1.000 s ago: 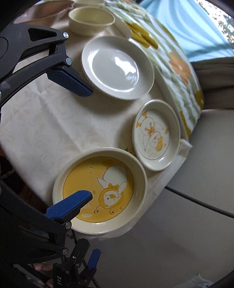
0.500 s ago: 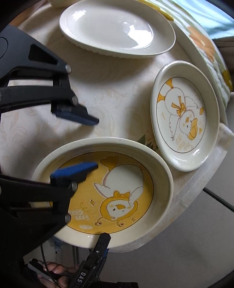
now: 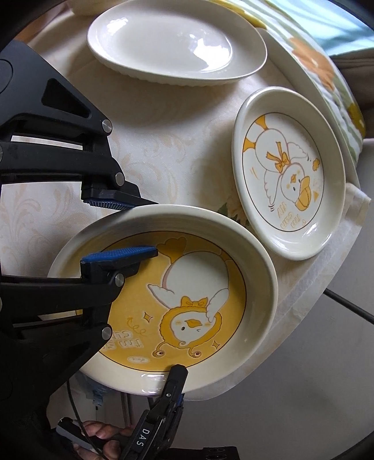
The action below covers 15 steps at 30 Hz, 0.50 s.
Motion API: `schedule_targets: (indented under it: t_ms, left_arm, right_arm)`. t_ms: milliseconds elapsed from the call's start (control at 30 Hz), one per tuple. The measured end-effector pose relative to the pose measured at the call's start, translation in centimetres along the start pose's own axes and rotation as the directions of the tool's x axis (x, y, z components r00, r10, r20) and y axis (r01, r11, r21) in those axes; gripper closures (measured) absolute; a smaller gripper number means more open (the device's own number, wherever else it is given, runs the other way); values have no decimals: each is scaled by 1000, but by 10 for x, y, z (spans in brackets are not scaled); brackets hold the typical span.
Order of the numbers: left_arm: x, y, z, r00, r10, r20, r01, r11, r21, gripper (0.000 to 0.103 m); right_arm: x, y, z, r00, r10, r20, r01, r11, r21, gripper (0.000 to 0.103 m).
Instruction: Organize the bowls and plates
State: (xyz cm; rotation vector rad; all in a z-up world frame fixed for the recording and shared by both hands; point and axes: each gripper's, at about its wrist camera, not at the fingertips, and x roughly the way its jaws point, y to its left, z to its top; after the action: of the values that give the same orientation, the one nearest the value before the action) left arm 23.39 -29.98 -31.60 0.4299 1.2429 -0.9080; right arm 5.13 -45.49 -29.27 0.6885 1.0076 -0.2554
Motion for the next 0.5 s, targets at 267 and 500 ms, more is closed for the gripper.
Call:
schedule_targets:
  t_ms: [267,500]
  left_arm:
    - [-23,-6,-13,999,-6,33,6,1000,-27,82]
    - [-61,2,-34,997,23,79,-13,992,-123,82]
  right_arm:
    - [-9,2,8,1000,13,9,-13,999,-29,86]
    - [-20,28,19,999,45,-14,-47,991,-127,86]
